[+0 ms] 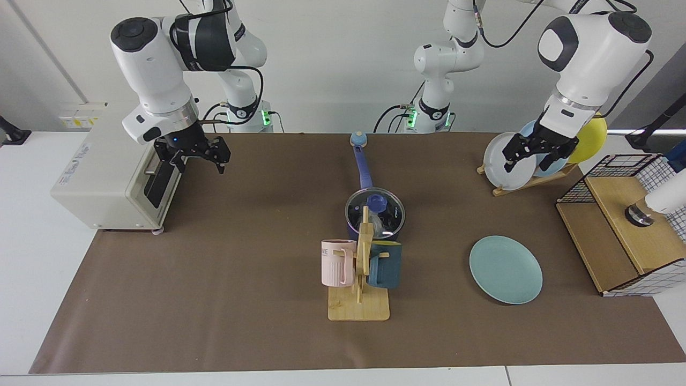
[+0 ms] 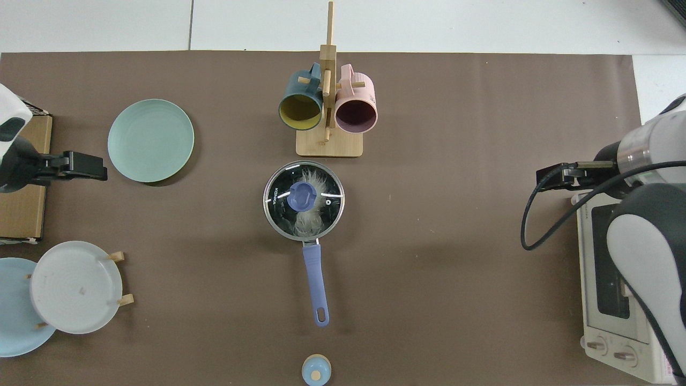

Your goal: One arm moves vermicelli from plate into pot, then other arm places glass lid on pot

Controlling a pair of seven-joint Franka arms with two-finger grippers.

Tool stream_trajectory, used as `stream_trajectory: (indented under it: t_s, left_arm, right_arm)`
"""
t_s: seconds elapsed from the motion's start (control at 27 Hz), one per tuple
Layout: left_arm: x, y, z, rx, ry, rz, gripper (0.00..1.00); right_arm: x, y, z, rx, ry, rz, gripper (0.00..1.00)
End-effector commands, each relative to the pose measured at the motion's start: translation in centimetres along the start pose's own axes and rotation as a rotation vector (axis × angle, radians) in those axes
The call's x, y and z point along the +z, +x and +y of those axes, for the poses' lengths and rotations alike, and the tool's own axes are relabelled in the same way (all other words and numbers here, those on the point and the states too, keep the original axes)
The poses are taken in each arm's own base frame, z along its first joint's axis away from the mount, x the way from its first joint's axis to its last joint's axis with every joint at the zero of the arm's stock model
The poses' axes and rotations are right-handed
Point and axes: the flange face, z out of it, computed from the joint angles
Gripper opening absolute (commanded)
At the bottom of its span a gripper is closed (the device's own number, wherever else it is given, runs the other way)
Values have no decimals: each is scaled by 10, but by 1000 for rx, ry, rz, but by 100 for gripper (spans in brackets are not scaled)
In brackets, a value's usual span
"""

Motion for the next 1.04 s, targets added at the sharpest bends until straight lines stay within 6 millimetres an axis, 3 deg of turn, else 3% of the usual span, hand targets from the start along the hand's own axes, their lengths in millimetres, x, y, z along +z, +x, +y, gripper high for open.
stream_trajectory:
  t_s: [0.0, 1.0]
  left_arm:
    - [-5, -3, 1, 7, -1, 2, 100]
    - [-4, -3, 1, 7, -1, 0, 100]
  right_arm:
    - [-6, -4, 20, -20, 27, -18, 100]
    - [-7, -6, 28, 35, 13, -28, 100]
